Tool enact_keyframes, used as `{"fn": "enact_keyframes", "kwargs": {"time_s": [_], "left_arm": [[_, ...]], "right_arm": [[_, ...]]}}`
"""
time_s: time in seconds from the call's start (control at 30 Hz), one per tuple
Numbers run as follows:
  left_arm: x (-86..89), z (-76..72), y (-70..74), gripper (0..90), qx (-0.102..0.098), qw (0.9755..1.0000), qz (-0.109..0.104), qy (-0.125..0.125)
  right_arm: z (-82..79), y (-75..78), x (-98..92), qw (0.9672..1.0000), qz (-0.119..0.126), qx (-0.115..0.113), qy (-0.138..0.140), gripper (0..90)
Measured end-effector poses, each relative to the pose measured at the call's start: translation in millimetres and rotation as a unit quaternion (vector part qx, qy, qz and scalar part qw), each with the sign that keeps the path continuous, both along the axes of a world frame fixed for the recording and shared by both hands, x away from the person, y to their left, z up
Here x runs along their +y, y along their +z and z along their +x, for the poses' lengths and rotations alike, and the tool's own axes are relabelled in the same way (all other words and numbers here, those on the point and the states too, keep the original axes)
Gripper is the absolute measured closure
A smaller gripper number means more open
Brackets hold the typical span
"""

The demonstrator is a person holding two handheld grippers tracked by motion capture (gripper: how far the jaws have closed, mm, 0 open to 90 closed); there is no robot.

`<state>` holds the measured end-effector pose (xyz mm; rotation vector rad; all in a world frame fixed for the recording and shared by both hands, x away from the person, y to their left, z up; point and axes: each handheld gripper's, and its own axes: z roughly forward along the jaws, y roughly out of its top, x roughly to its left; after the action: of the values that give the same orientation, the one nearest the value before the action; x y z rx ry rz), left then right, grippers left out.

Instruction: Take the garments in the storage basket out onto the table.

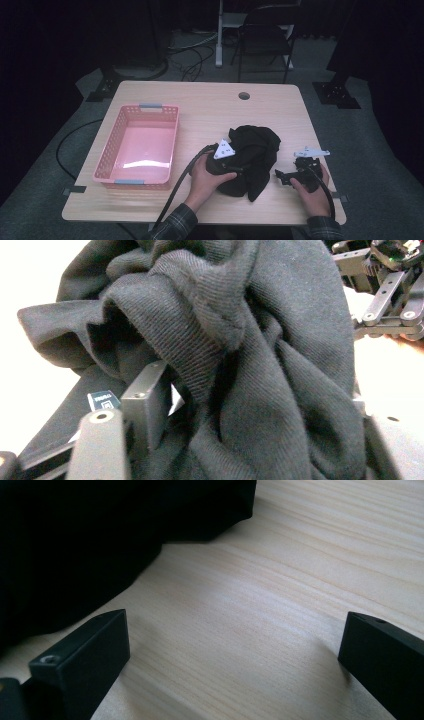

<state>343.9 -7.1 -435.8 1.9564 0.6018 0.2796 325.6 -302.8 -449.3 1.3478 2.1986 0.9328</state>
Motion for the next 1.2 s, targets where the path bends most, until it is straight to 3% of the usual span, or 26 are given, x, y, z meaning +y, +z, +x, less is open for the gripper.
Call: {"fn": "enact_keyframes", "kwargs": {"time_s": [0.1, 0.17, 0.3, 0.43, 0.73, 1.0, 1.2], "left_arm": [[-0.1, 0.2, 1.6, 28.6, 0.003, 1.0000, -0.002, -0.004], [-0.4, -0.3, 3.2, 21.6, 0.002, 1.0000, -0.007, -0.002], [0.8, -1.0, 6.3, 15.4, 0.017, 0.9998, -0.008, 0.010], [2.7, -1.8, 8.6, 10.5, 0.008, 0.9998, -0.003, 0.015], [4.4, -5.9, 14.9, 10.4, 0.002, 1.0000, -0.001, 0.004], [12.1, -9.5, 31.4, 10.5, -0.011, 0.9999, -0.005, -0.010], [18.2, -14.0, 38.2, 10.5, -0.012, 0.9994, -0.019, -0.026]], "right_arm": [[0.0, 0.0, 0.0, 1.0000, 0.000, 0.000, 0.000, 0.0], [0.0, 0.0, 0.0, 1.0000, 0.000, 0.000, 0.000, 0.0], [0.0, 0.0, 0.0, 1.0000, 0.000, 0.000, 0.000, 0.0], [0.0, 0.0, 0.0, 1.0000, 0.000, 0.000, 0.000, 0.0], [0.0, 0.0, 0.1, 1.0000, 0.000, 0.000, 0.000, 0.0], [0.0, 0.0, 0.0, 1.0000, 0.000, 0.000, 0.000, 0.0], [0.0, 0.0, 0.0, 1.0000, 0.000, 0.000, 0.000, 0.0]]}}
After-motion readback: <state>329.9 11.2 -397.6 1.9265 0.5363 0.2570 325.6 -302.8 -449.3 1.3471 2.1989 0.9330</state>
